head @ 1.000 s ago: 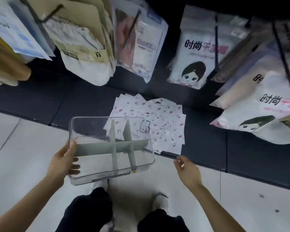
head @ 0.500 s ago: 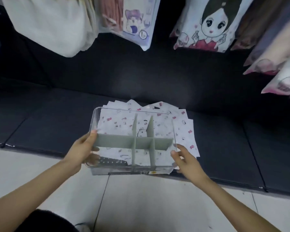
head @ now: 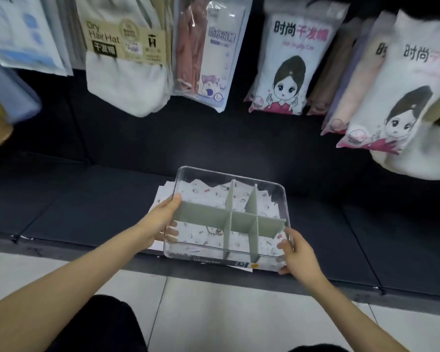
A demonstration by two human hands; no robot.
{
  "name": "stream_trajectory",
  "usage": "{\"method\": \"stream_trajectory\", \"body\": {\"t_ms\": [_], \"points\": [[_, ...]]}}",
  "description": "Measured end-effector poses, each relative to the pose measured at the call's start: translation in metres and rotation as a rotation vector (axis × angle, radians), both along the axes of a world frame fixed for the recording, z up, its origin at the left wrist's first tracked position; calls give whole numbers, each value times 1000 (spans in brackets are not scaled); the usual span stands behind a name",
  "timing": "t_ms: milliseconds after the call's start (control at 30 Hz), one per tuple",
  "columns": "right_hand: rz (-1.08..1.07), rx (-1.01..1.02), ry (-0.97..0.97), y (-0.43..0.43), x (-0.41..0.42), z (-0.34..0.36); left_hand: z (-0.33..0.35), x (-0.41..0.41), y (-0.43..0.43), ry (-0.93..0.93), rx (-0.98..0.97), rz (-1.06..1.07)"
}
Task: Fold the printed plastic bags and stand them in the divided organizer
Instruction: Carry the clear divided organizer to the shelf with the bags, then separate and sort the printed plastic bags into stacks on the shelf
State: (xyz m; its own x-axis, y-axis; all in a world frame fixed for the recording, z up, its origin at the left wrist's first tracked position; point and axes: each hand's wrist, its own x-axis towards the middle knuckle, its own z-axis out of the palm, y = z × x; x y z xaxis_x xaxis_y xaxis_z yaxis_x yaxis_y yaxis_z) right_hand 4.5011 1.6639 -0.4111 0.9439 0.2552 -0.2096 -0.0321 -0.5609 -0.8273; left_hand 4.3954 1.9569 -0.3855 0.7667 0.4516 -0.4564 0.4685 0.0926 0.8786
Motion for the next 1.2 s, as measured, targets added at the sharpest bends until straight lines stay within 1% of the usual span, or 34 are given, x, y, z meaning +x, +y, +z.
{"method": "stream_trajectory", "body": {"t_ms": [100,200,333,400,533,633,733,800,933,1033,1100,1200], "points": [[-48,5,-8,-13,-3,-1,2,4,-5,25,-3,-60],[-113,5,-15,-35,-4,-8,3,15,-13,27,87,-193],[-249,-17,-1,-69,8,-23,-6,40,-34,16,211,-257],[-331,-22,-16,-82,23,-32,-18,55,-45,39,364,-346],[-439,-103,-79,-92,66,-62,-54,93,-58,115,793,-576],[-519,-144,-101,-93,106,-94,-90,120,-61,126,950,-655],[-580,-209,-90,-99,145,-124,-131,149,-58,157,995,-691],[-620,-233,-86,-106,169,-139,-152,170,-59,208,1077,-743],[-675,-283,-95,-117,216,-164,-182,210,-64,226,1180,-806],[-738,-283,-76,-123,237,-184,-200,228,-69,250,1277,-854],[-782,-256,-73,-127,245,-197,-211,237,-71,263,1298,-885],[-829,-225,-68,-128,252,-210,-226,242,-71,274,1258,-891]]}}
